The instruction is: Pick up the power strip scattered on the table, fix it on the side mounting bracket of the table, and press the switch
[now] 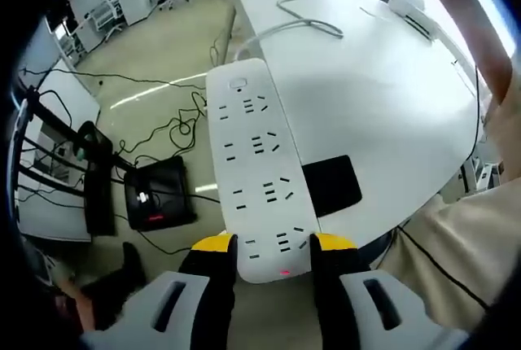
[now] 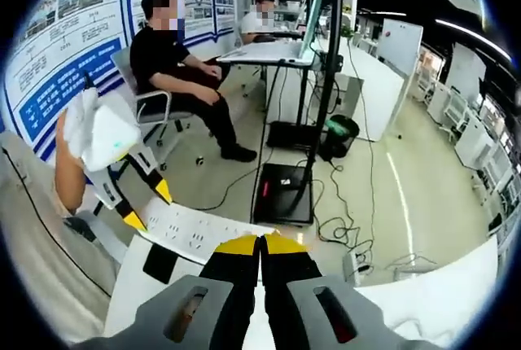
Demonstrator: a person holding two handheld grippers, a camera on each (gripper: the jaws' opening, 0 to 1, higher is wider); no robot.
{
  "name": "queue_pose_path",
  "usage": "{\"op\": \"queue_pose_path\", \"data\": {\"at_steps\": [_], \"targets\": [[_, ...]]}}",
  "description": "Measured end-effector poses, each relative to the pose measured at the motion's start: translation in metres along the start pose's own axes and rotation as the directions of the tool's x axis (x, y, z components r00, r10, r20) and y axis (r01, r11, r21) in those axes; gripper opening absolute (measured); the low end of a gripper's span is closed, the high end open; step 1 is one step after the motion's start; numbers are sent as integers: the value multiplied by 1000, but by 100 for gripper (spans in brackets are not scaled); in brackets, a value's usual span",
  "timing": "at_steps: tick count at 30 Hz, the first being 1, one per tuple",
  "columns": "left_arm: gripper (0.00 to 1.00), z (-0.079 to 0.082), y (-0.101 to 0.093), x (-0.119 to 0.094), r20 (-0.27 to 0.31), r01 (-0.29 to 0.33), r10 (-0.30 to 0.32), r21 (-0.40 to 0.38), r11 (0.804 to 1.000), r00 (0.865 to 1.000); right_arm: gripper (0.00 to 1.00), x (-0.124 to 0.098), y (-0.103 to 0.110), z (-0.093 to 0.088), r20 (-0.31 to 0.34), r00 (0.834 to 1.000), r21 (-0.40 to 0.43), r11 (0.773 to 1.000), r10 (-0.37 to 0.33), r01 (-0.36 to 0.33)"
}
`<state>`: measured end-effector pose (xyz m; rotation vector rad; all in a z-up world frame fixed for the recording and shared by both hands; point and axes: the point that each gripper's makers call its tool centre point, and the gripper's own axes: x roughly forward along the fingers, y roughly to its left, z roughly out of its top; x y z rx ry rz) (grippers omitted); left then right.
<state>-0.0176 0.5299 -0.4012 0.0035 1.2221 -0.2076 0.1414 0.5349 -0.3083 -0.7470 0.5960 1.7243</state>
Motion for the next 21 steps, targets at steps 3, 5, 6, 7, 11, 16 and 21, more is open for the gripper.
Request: {"op": "queue_pose_path", "data": {"at_steps": [3, 5, 6, 7, 11, 16, 21], "targets": [[40, 0, 0, 0, 0, 1, -1, 2, 1000, 1000, 0, 3, -2, -2, -14, 1000, -3, 1000, -2, 2], [40, 0, 0, 0, 0, 2, -2, 3, 1000, 1000, 0, 4, -4, -2, -23, 1000, -6, 1000, -4, 4], [40, 0, 0, 0, -1, 2, -2, 3, 1000, 1000, 0, 5, -5, -3, -29, 1000, -8, 1000, -6, 6], [40, 0, 0, 0, -2, 2, -2, 4, 1000, 1000, 0, 6, -9, -2, -34, 999, -5, 1000, -4, 4], [40, 0, 0, 0, -2, 3, -3, 6, 1000, 1000, 0, 7, -12, -3, -51, 999, -9, 1000, -6, 5], [40, 0, -1, 0, -3, 4, -4, 10, 1000, 1000, 0, 17, -10, -9, -105, 994, -5, 1000, 16, -17], [40, 0, 0, -1, 1, 4, -4, 10, 1000, 1000, 0, 30, -1, -17, -155, 987, -11, 998, 52, -54]]}}
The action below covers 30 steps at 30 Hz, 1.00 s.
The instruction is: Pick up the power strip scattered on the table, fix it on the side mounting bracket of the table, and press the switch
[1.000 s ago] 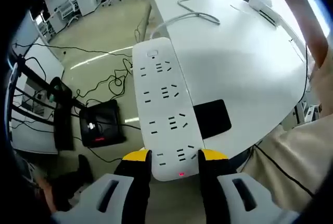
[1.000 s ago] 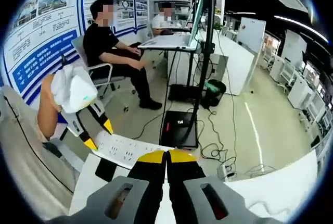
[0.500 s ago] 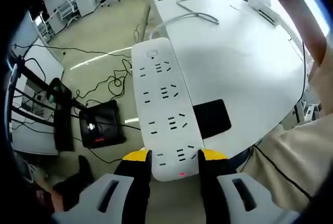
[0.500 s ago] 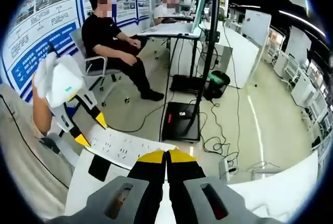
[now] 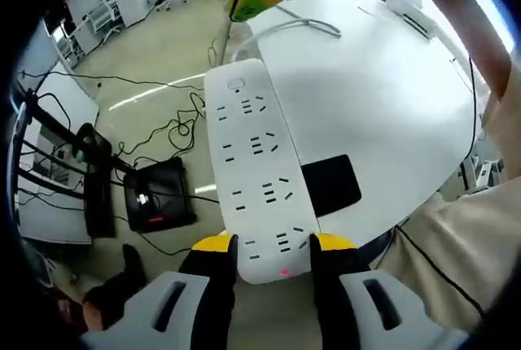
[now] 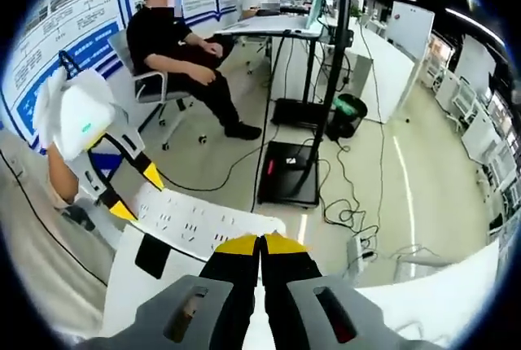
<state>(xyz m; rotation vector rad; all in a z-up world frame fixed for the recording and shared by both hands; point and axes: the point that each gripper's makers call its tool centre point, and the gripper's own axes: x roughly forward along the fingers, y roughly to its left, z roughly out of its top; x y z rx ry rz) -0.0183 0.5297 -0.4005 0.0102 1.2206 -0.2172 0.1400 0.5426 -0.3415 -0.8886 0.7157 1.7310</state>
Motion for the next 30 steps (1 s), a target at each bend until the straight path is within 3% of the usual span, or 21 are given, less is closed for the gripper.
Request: {"op": "queue_pose_path", "data": {"at_steps": [3, 6, 15, 24, 27, 30], "targets": [[40, 0, 1, 0, 5, -3, 3, -6, 1000, 1000, 0, 10, 11, -11, -48, 998, -13, 999, 30, -30], [40, 0, 1, 0, 1, -8, 8, -3, 1000, 1000, 0, 16, 5, -16, -84, 996, -31, 999, 28, -31], [40, 0, 0, 0, 0, -9, 9, 1, 1000, 1000, 0, 31, 27, -25, -132, 991, -69, 997, 34, -44], [40, -1, -1, 0, 2, -9, 9, 2, 1000, 1000, 0, 46, 17, -26, -178, 984, -110, 993, 31, -51], [40, -1, -2, 0, 7, -12, 12, 3, 1000, 1000, 0, 50, 14, -27, -201, 979, -178, 982, 22, -59], [40, -1, -2, 0, 6, -12, 12, 4, 1000, 1000, 0, 56, 9, -33, -236, 972, -292, 953, 8, -79]]}}
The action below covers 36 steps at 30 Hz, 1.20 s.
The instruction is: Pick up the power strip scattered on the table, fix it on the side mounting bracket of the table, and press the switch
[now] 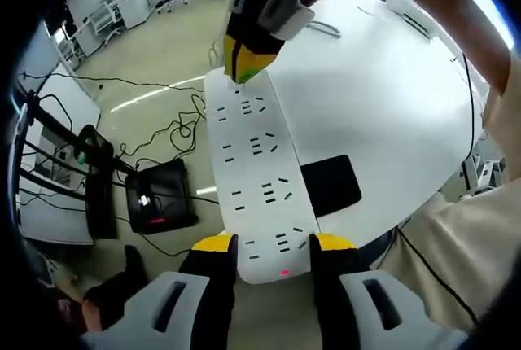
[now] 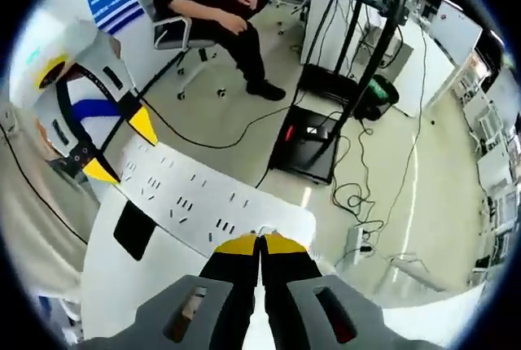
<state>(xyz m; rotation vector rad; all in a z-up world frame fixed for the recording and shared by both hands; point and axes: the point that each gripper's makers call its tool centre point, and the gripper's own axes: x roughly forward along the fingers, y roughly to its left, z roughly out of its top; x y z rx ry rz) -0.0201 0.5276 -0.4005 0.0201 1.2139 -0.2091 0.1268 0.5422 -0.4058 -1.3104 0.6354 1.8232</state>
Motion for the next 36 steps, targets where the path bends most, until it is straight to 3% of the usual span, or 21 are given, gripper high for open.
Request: {"op": "queue_pose_path", "data": {"at_steps": [2, 6, 14, 27, 36], "targets": [[40, 1, 1, 0, -3, 0, 0, 0, 1000, 1000, 0, -1, 10, 5, -3, 1000, -107, 994, 15, -15], [40, 0, 1, 0, -3, 1, -1, 3, 1000, 1000, 0, -1, 5, 5, -39, 999, -209, 977, 25, -33], [40, 0, -1, 1, 0, 0, 0, 5, 1000, 1000, 0, -2, 9, 2, -95, 994, -285, 955, 56, -81], [40, 0, 0, 2, -33, 7, -7, 11, 1000, 999, 0, 2, 5, 2, -161, 983, -297, 945, 94, -139], [40, 0, 2, 1, -21, 11, -10, 16, 1000, 1000, 0, 3, 6, 0, -184, 977, -291, 944, 104, -155]]}}
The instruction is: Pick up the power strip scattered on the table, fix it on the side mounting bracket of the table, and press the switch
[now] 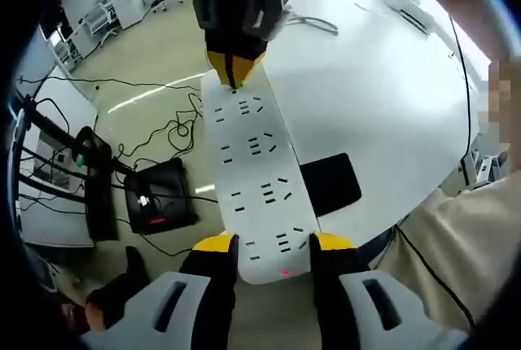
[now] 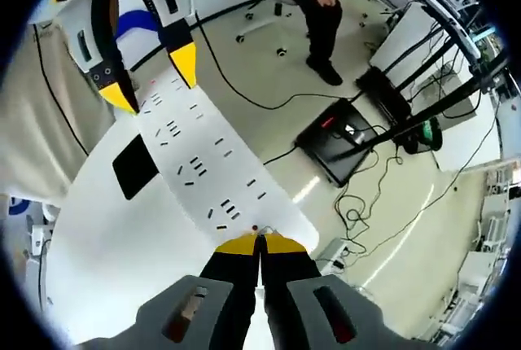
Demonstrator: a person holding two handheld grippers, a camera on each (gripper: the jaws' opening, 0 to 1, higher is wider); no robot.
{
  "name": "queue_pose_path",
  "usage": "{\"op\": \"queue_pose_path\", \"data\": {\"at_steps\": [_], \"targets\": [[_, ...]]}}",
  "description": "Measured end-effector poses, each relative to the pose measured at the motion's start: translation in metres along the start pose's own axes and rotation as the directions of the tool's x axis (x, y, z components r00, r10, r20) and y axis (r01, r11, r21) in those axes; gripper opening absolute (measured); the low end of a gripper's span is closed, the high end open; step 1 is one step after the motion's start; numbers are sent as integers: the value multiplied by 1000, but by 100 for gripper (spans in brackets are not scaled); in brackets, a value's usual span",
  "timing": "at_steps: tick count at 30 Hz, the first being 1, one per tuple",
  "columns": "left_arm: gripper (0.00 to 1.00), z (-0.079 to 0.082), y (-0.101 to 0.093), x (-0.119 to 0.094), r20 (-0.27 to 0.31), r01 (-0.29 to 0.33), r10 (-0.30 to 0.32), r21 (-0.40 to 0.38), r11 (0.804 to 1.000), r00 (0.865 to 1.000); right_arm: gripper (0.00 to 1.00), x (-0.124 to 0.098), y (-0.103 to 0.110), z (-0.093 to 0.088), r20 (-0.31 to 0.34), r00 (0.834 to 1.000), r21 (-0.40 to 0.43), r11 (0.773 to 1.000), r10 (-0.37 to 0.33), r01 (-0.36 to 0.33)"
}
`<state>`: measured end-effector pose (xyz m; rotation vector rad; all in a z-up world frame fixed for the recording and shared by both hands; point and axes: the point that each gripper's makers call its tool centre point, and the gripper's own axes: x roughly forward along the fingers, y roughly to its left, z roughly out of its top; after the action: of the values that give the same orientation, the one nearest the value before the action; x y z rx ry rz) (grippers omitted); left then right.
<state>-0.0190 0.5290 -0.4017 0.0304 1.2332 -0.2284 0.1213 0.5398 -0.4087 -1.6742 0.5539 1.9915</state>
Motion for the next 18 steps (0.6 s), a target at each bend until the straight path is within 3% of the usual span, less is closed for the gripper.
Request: {"op": "queue_pose_path", "data": {"at_steps": [9, 18], "targets": [[39, 1, 1, 0, -10, 2, -2, 7, 1000, 1000, 0, 3, 0, -2, -44, 999, -2, 1000, 1, -1], [40, 1, 2, 0, -20, -3, 3, 5, 1000, 1000, 0, -1, 4, 2, -32, 999, 75, 996, -40, 42]]}}
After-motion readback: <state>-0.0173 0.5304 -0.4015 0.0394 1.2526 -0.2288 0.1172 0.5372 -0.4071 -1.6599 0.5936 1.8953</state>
